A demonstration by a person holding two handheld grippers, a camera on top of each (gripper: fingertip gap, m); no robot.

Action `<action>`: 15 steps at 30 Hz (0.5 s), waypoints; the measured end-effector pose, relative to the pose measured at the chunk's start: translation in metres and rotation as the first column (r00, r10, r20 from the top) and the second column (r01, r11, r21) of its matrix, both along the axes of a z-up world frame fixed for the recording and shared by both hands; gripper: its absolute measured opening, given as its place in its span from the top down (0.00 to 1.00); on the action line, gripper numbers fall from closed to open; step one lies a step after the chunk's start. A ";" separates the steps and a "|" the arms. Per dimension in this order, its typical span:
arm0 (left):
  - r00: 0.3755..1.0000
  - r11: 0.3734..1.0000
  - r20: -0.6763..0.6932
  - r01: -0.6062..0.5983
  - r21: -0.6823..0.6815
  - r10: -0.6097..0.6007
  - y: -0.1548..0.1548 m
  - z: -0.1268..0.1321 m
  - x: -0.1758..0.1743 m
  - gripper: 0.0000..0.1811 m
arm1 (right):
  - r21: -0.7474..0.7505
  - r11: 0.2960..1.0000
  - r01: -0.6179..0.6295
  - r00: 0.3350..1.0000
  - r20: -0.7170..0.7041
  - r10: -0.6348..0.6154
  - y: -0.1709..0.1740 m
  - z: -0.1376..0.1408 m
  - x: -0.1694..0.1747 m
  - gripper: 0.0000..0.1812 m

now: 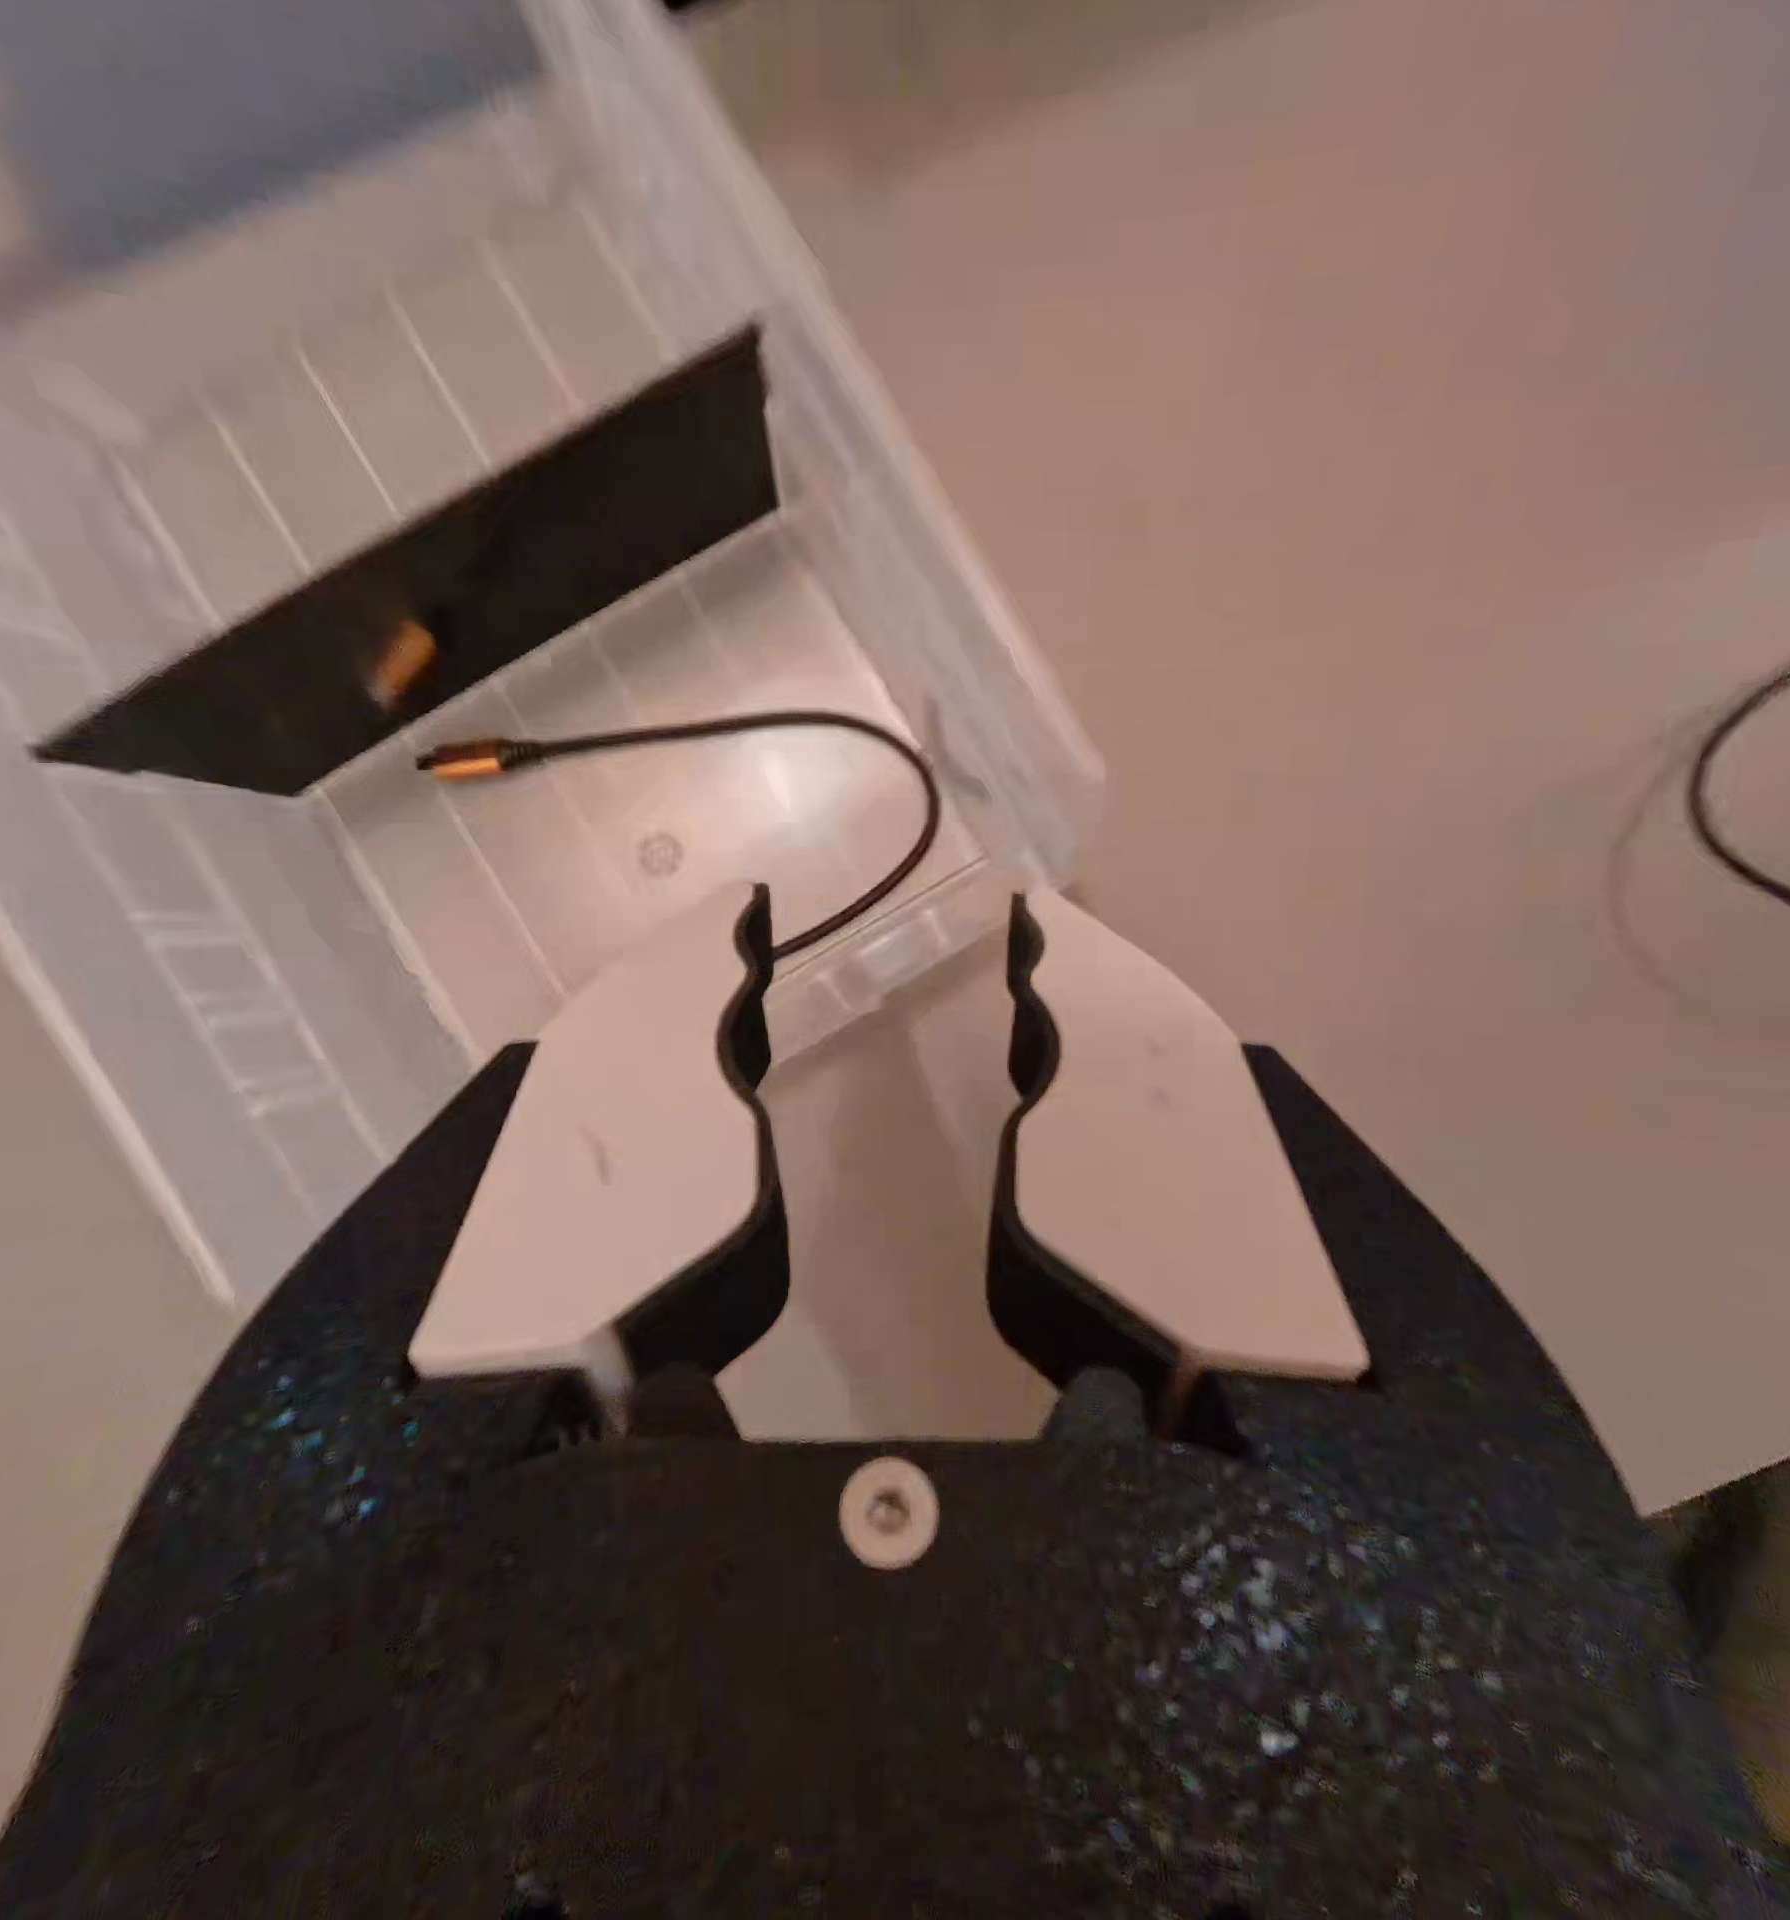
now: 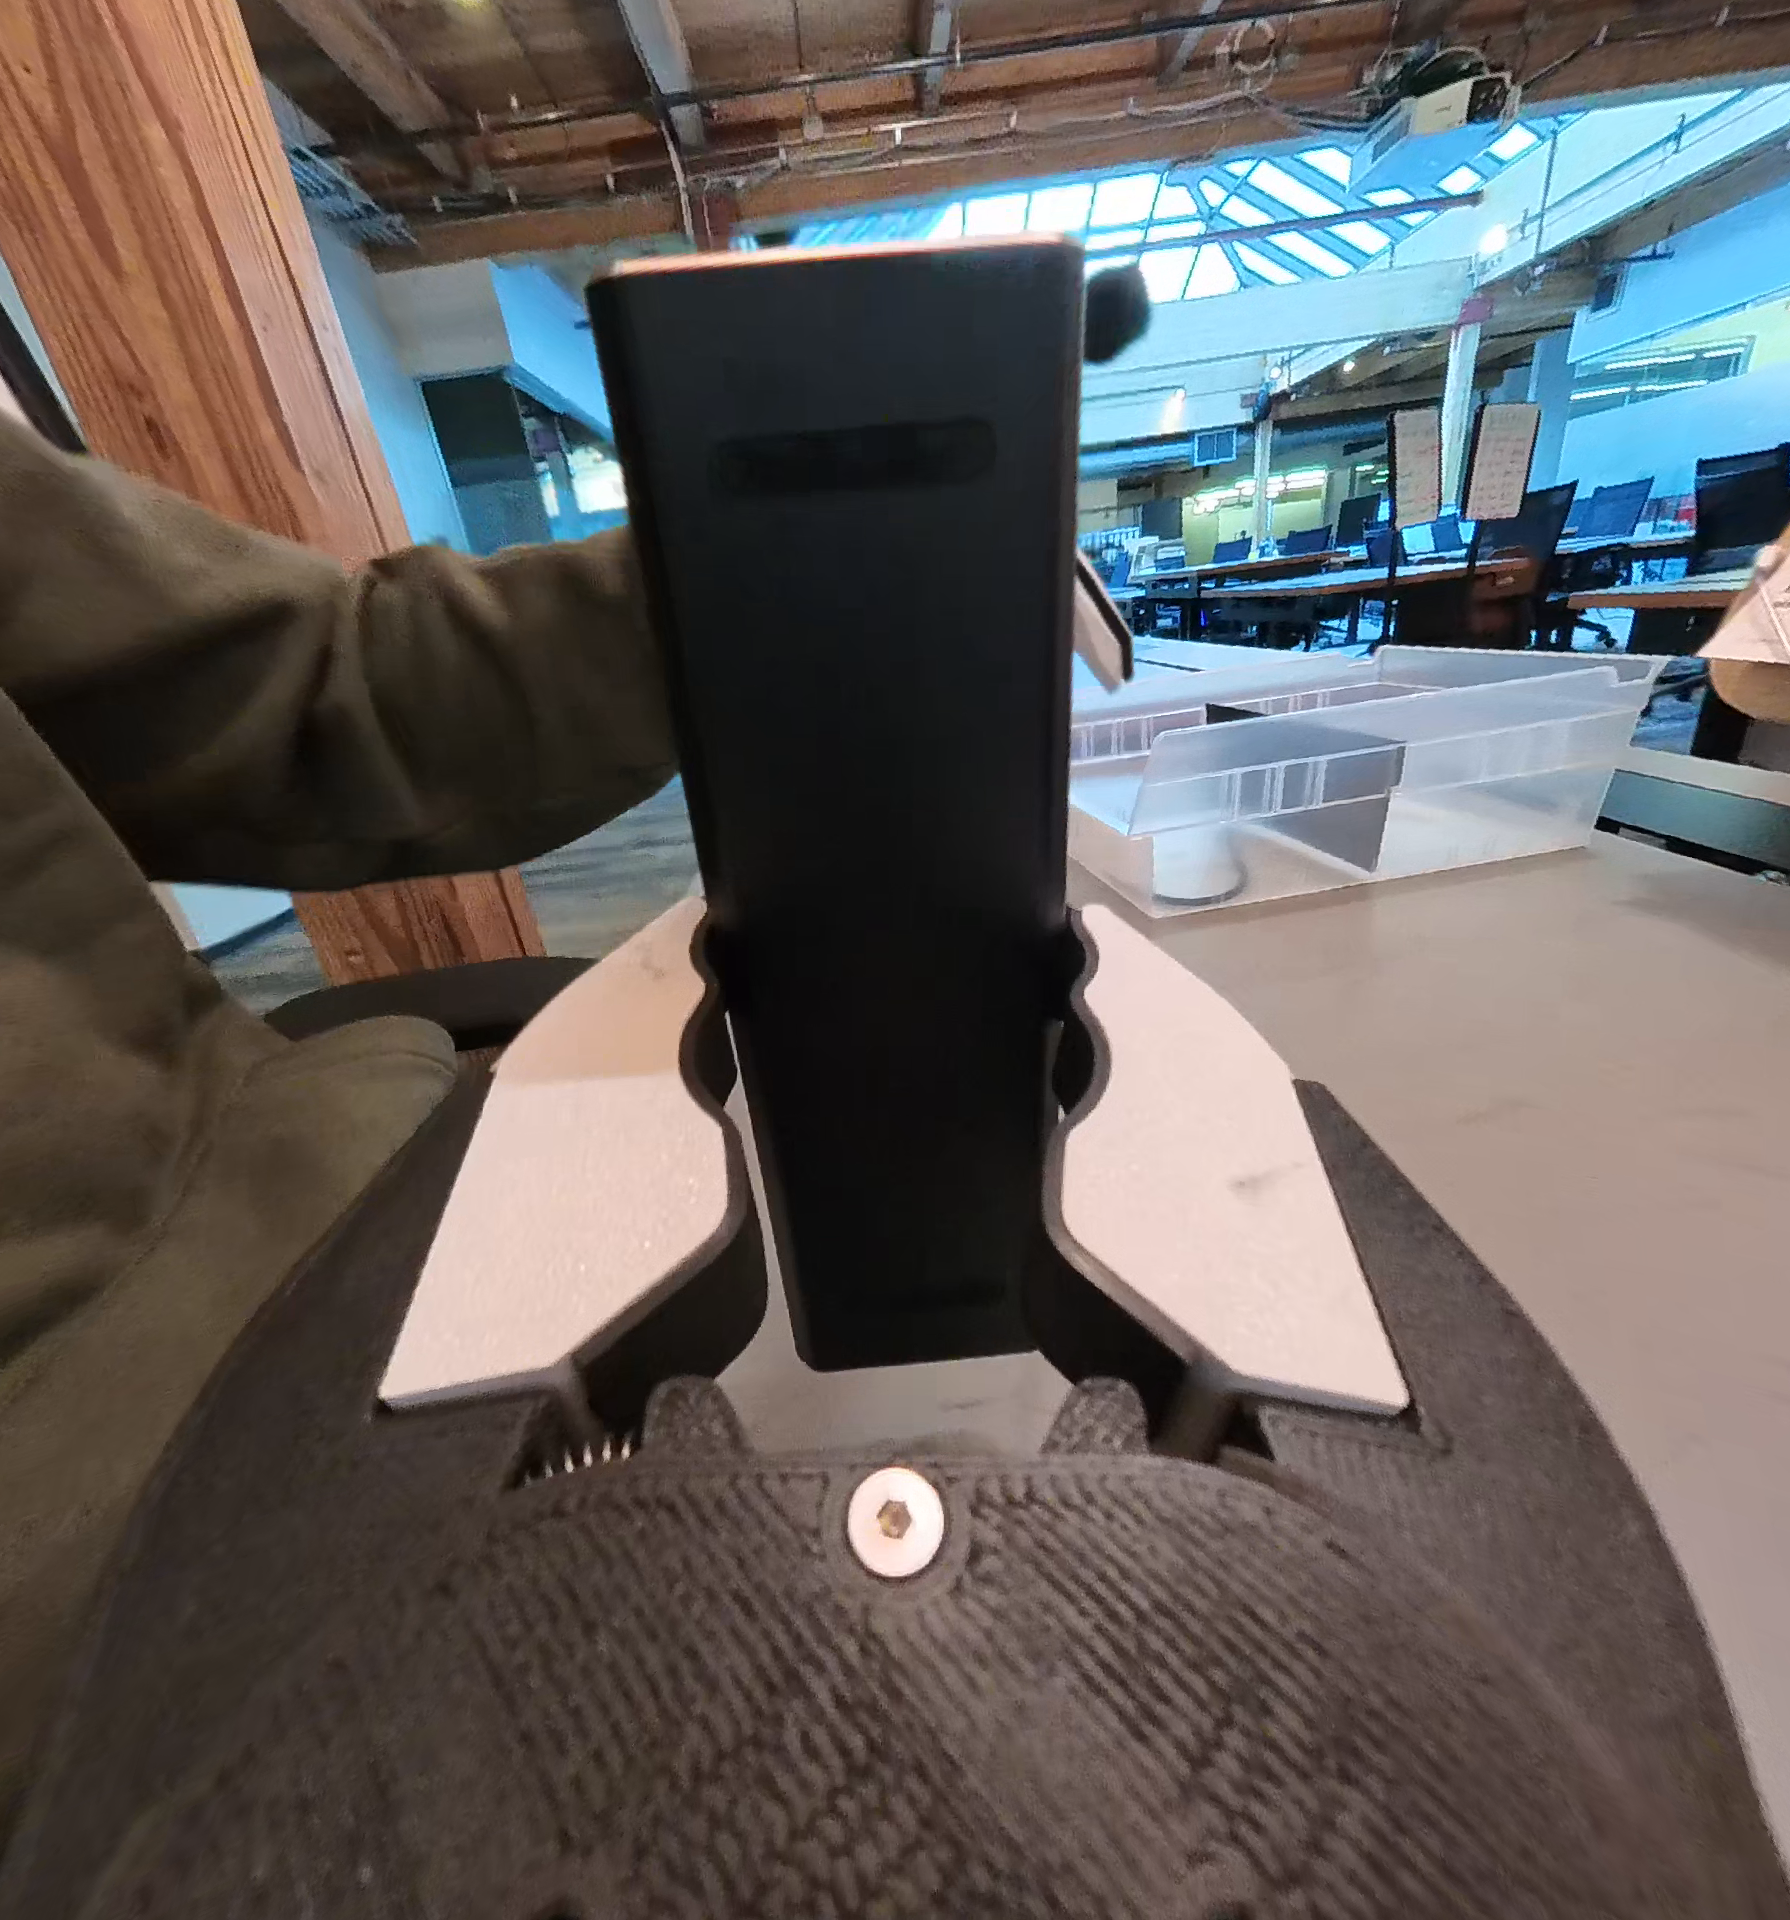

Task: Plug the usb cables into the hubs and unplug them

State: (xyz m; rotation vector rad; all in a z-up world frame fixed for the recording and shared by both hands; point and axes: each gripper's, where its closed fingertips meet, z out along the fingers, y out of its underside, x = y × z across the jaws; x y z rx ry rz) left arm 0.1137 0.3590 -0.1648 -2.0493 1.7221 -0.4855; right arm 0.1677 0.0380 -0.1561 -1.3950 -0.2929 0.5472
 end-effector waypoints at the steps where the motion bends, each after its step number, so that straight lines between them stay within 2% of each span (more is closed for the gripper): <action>1: 0.999 0.999 -0.039 0.019 -0.028 -0.020 0.007 -0.014 0.003 0.77 | -0.004 1.000 -0.004 1.000 0.010 0.004 0.000 -0.001 -0.002 0.67; 3: 0.993 0.999 -0.113 0.046 -0.004 -0.046 0.023 -0.036 0.010 0.76 | -0.008 1.000 -0.008 1.000 0.024 0.008 0.001 -0.002 -0.004 0.67; 4: 0.983 0.993 -0.147 0.113 0.040 -0.106 0.028 -0.044 0.017 0.76 | -0.010 1.000 -0.009 1.000 0.027 0.010 0.001 -0.002 -0.004 0.67; 6: 0.930 0.926 -0.212 0.338 0.170 -0.301 0.036 -0.057 0.033 0.75 | -0.011 1.000 -0.010 1.000 0.026 0.010 0.001 -0.002 -0.004 0.67; 8: 0.846 0.840 -0.308 0.505 0.199 -0.436 0.038 -0.072 0.041 0.75 | -0.010 1.000 -0.011 1.000 0.018 0.011 0.001 -0.002 -0.003 0.67; 10: 0.798 0.805 -0.357 0.567 0.175 -0.485 0.043 -0.086 0.046 0.74 | -0.005 1.000 -0.011 1.000 0.013 0.012 0.000 -0.001 -0.003 0.67; 15: 0.712 0.736 -0.377 0.669 0.105 -0.593 0.050 -0.113 0.050 0.76 | -0.008 1.000 -0.024 1.000 0.011 0.024 0.000 -0.001 -0.004 0.67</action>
